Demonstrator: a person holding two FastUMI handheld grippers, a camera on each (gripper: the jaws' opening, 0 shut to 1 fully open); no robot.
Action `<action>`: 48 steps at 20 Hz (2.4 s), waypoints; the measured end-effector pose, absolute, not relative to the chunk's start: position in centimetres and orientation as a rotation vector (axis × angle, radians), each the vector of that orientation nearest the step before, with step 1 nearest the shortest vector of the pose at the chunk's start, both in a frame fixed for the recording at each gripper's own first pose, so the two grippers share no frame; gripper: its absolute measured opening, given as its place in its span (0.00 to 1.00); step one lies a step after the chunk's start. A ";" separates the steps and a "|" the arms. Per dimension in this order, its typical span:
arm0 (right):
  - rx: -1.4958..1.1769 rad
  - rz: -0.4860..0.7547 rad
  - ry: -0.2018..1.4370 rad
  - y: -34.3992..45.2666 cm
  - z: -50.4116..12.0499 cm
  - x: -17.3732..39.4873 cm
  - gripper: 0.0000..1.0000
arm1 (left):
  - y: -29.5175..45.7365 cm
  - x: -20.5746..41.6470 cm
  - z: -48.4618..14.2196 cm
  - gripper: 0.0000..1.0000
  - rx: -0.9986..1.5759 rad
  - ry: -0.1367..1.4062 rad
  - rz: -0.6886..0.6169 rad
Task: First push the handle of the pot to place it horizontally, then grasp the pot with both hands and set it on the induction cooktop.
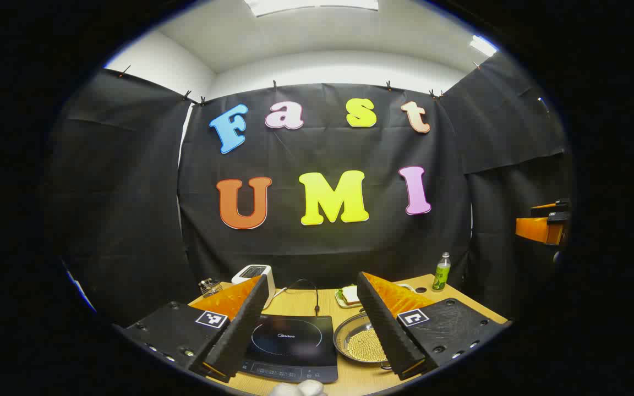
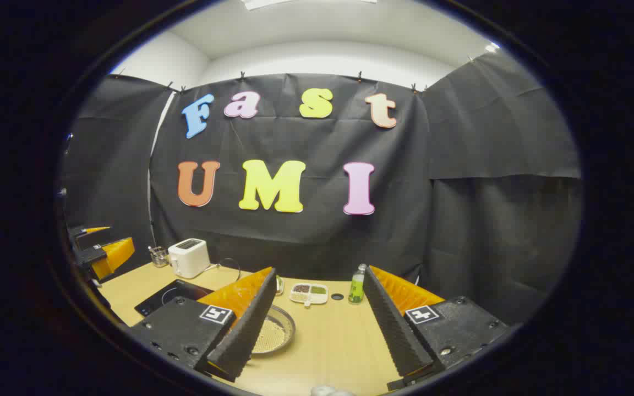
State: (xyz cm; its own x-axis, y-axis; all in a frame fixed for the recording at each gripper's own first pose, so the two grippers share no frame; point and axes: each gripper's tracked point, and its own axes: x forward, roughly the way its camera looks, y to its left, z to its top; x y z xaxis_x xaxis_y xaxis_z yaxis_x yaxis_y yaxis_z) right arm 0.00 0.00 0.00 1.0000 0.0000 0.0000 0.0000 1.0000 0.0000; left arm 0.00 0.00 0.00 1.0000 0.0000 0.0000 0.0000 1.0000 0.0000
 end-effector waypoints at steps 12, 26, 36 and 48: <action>-0.022 0.051 0.038 2.4 -1.1 1.1 0.97 | 0.0 -0.2 -1.0 0.96 0.003 0.016 -0.006; -0.094 0.341 0.323 15.8 -10.9 5.9 0.99 | 2.3 -3.3 -3.6 0.96 -0.023 0.017 0.021; -0.156 0.497 0.694 23.9 -24.0 5.9 0.48 | 5.2 -5.8 -7.9 0.96 -0.062 0.091 0.088; -0.176 0.515 0.958 25.4 -32.6 5.1 0.04 | 8.0 -6.5 -10.7 0.96 -0.099 0.145 0.153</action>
State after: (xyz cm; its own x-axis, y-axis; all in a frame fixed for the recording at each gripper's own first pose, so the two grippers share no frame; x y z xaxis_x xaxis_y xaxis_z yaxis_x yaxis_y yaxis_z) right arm 5.10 25.36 -32.63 0.4660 0.3410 -0.8164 -0.4934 0.8661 0.0801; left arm -6.45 8.03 -10.75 0.9779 0.1447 -0.1510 -0.1589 0.9835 -0.0867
